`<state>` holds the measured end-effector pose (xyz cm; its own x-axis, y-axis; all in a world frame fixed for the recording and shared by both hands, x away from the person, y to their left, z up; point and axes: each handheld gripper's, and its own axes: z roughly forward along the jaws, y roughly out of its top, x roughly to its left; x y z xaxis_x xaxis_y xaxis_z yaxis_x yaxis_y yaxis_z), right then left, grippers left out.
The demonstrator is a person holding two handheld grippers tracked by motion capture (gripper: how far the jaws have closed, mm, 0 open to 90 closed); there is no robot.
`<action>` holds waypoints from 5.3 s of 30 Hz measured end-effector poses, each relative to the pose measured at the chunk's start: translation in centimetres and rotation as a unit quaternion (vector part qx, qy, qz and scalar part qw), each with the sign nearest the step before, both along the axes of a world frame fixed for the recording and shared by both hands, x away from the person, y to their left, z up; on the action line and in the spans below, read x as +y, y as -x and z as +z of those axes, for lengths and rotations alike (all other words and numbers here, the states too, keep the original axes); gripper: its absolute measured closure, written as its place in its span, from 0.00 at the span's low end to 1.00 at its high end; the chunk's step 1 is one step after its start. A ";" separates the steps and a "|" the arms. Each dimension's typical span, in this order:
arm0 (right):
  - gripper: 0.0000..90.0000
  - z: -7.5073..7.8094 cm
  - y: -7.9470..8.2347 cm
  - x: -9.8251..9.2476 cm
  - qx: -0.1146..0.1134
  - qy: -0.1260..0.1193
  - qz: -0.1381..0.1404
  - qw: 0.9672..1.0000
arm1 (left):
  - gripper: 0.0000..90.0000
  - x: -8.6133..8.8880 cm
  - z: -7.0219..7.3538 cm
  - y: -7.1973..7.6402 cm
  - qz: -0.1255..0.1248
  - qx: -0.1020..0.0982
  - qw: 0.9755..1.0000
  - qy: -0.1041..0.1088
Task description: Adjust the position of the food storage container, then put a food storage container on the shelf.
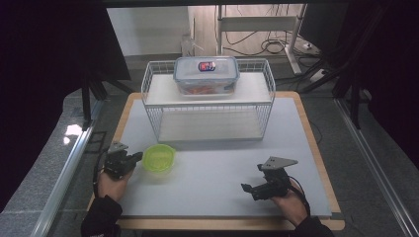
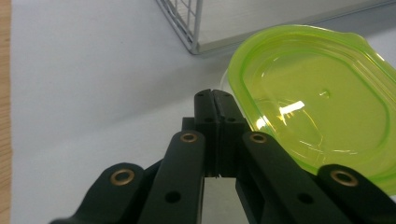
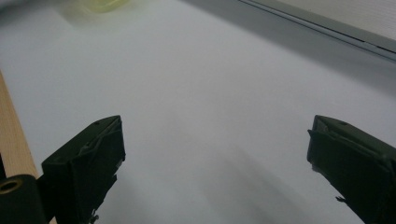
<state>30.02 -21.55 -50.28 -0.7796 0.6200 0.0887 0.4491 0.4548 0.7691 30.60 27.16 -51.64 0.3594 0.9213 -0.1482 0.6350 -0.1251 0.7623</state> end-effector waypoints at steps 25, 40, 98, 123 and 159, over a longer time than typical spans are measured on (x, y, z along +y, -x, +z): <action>0.04 -0.2 -0.2 -0.1 0.007 0.004 -0.004 1.000 | 1.00 -7.2 0.4 0.1 -0.089 0.009 0.996 -0.016; 0.04 -0.2 -0.2 -0.2 0.007 0.005 -0.003 1.000 | 0.99 -6.2 -1.2 -0.2 -0.093 0.047 0.994 -0.021; 0.04 -0.5 -0.4 0.0 0.015 0.007 -0.004 1.000 | 0.82 -12.9 -1.2 1.3 -0.188 0.029 0.980 -0.063; 0.04 -0.4 -0.7 0.0 0.012 -0.003 -0.026 1.000 | 0.10 -7.5 0.1 6.5 -0.163 -0.039 0.986 -0.026; 0.20 2.4 -4.6 3.4 0.053 -0.013 -0.007 0.998 | 0.05 -7.4 -0.7 7.4 -0.170 -0.038 0.984 -0.048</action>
